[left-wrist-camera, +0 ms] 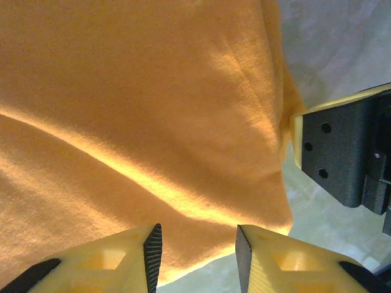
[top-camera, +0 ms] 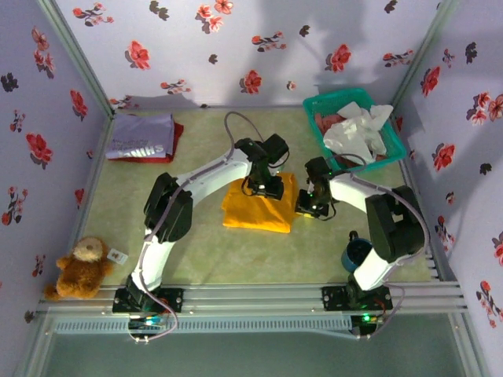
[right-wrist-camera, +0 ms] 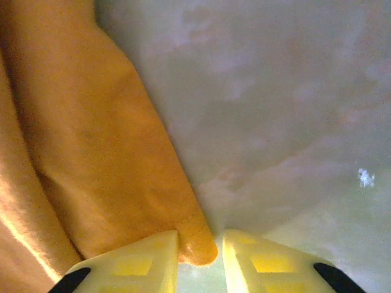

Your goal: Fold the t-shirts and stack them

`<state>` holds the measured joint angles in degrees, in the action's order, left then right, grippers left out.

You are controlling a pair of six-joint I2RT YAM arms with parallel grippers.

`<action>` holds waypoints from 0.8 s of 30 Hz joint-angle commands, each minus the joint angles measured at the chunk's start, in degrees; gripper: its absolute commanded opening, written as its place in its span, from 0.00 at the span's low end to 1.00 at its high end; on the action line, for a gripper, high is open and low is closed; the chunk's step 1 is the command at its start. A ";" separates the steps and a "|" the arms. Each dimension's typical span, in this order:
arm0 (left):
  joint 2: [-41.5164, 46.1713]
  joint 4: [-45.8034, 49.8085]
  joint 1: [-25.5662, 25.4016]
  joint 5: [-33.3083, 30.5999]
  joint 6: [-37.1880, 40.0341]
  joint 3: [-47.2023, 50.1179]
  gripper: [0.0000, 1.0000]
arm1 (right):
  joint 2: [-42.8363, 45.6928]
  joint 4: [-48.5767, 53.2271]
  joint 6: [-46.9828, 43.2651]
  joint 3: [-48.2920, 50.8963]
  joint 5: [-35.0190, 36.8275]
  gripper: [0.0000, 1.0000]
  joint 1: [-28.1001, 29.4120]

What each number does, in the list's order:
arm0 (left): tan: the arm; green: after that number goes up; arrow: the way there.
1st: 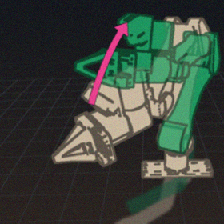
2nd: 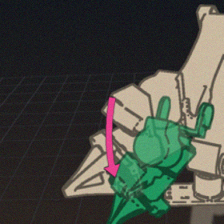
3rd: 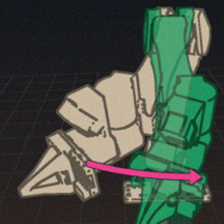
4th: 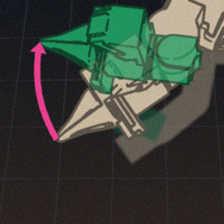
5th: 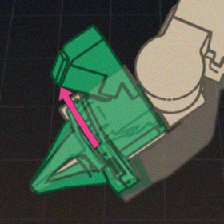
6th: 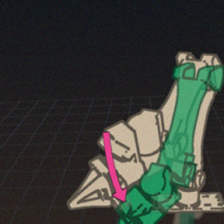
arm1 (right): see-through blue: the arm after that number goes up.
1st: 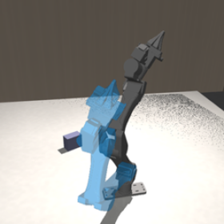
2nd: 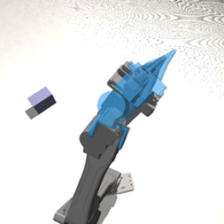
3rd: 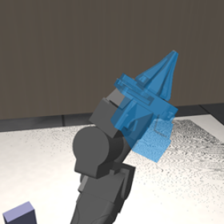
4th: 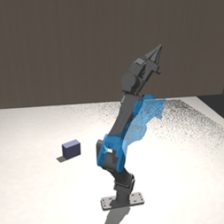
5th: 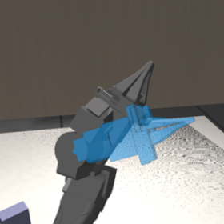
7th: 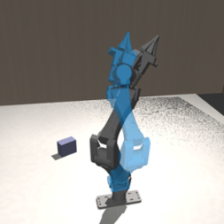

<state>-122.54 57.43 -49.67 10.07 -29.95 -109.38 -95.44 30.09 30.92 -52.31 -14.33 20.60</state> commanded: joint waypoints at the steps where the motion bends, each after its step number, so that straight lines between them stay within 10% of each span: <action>1: -1.24 -0.26 -0.59 0.40 -2.12 -1.57 0.40 | -1.79 -1.26 -1.35 -0.06 -0.59 0.14 -0.03; 4: -2.14 -0.39 -1.15 1.16 -2.47 -2.38 0.41 | 1.13 -3.68 -0.34 2.07 -1.47 0.00 -0.03; 24: -11.12 -10.64 -2.89 4.81 -9.06 -3.79 0.44 | 9.39 -16.11 7.23 14.45 -7.31 0.00 -2.62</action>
<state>-132.16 47.66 -52.14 14.17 -37.69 -111.74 -86.98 15.05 36.73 -39.09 -20.62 18.37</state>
